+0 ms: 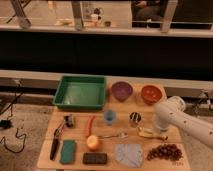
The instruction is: Place banana in paper cup
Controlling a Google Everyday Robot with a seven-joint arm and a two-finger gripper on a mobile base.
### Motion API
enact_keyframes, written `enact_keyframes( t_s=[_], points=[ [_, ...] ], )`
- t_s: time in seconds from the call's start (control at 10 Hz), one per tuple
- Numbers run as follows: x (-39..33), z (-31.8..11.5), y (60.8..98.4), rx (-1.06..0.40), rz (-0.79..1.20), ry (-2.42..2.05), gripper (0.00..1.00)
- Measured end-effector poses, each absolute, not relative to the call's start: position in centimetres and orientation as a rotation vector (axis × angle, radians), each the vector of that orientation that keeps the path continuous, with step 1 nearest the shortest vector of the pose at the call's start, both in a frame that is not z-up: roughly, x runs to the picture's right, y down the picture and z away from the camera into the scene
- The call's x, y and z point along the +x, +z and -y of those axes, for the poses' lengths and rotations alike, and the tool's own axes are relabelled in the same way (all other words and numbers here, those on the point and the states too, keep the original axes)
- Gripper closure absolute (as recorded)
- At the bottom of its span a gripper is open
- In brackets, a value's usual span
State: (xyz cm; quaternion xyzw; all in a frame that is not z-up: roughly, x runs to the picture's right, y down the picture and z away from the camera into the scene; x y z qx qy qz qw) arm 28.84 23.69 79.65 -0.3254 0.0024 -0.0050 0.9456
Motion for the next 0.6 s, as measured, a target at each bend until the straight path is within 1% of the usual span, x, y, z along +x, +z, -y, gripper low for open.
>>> enact_keyframes(
  t_s=[0.2,0.6],
  points=[
    [28.8,-22.1,78.1,-0.631,0.017,0.004,0.91],
    [29.1,-20.6,76.5,-0.584,0.035,0.026,0.91]
  ],
)
